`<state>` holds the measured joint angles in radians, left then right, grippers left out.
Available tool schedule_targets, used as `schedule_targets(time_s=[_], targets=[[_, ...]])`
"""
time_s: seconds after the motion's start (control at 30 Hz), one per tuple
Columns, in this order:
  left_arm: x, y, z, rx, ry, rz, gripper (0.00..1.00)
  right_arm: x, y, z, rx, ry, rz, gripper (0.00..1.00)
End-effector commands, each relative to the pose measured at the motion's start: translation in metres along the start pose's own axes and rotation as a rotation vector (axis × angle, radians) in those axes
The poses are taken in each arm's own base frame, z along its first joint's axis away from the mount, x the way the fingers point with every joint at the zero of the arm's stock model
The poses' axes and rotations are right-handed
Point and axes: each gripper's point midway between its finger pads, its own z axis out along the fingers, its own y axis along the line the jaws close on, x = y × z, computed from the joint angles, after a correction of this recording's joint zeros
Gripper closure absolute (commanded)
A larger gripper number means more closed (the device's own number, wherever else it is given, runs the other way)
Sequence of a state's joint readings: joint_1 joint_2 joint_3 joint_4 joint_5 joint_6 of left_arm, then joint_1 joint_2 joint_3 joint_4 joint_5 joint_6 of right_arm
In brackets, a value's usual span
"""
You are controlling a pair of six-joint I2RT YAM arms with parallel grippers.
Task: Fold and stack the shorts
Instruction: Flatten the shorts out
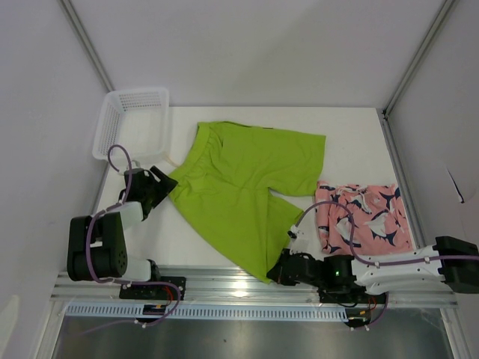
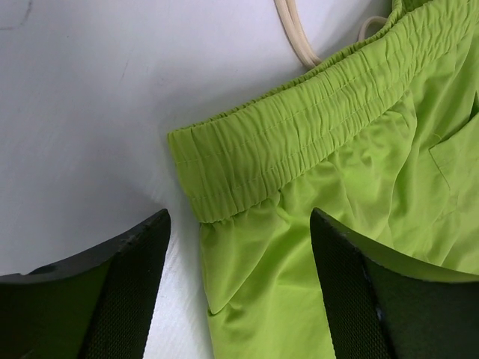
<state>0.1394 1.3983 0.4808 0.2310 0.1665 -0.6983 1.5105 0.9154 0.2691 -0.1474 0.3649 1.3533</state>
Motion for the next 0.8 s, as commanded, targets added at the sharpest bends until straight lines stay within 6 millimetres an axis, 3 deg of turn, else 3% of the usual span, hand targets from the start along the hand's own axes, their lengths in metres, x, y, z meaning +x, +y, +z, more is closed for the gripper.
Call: schedule_targets(time_s=[0.0, 0.27, 0.63, 0.77], targets=[[0.003, 0.002, 0.002, 0.017, 0.004, -0.028, 0.23, -0.009, 0.001, -0.003, -0.007, -0.06, 0.028, 1.0], [0.01, 0.001, 0.006, 0.027, 0.037, -0.039, 0.29, -0.008, 0.009, -0.01, -0.037, -0.062, 0.034, 1.0], [0.013, 0.001, 0.011, 0.028, 0.066, -0.047, 0.72, -0.009, 0.015, -0.017, -0.066, -0.066, 0.053, 1.0], [0.012, -0.001, 0.011, 0.033, 0.063, -0.043, 0.81, -0.01, 0.011, -0.02, -0.061, -0.064, 0.058, 1.0]])
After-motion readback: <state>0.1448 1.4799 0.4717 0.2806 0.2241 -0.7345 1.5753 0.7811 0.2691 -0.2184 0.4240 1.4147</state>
